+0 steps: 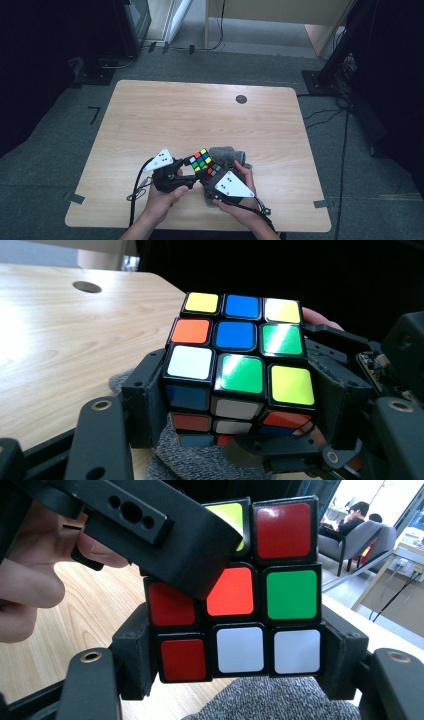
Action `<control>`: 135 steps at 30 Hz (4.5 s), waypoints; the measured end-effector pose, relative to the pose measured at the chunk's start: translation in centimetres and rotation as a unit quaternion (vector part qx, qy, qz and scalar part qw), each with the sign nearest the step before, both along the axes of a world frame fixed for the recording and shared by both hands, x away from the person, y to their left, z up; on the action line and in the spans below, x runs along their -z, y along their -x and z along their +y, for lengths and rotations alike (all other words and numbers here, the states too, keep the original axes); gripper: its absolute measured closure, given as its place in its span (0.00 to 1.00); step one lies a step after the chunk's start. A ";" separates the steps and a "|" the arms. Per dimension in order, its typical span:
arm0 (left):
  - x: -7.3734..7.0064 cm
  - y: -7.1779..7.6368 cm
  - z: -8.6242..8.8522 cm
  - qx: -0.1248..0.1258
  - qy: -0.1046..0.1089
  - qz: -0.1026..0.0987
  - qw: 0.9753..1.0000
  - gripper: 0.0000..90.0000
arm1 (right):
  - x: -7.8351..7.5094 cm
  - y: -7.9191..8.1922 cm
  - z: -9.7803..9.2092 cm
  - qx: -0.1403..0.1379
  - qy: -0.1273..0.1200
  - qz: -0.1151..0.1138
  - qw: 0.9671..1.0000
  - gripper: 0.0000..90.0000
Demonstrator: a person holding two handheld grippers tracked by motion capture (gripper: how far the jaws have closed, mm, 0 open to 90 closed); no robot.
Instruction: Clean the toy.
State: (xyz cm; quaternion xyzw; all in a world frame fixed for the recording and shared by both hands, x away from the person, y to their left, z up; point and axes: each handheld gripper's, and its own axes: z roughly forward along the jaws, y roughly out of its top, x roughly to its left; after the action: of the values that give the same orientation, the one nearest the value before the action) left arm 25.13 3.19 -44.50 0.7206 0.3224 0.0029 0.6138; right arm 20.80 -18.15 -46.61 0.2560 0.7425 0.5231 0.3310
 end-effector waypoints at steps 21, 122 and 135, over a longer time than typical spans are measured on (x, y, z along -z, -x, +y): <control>0.5 -1.6 3.1 -0.050 -0.028 -0.036 0.998 0.36 | -0.3 -1.2 -2.8 0.027 -0.038 0.070 0.996 0.38; 3.0 0.9 -1.5 0.043 -0.149 -0.109 0.982 0.37 | -4.1 -0.2 -6.1 -0.048 -0.192 0.194 0.961 0.84; 2.5 1.2 -1.2 0.048 -0.144 -0.130 0.980 0.38 | -2.4 -1.2 -6.1 -0.009 -0.158 0.219 0.963 0.83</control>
State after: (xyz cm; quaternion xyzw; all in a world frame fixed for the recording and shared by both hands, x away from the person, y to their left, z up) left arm 23.92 2.00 -46.98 0.8096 0.2010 0.1127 0.5399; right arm 22.05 -24.20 -44.17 0.4066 0.7071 0.5678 0.1111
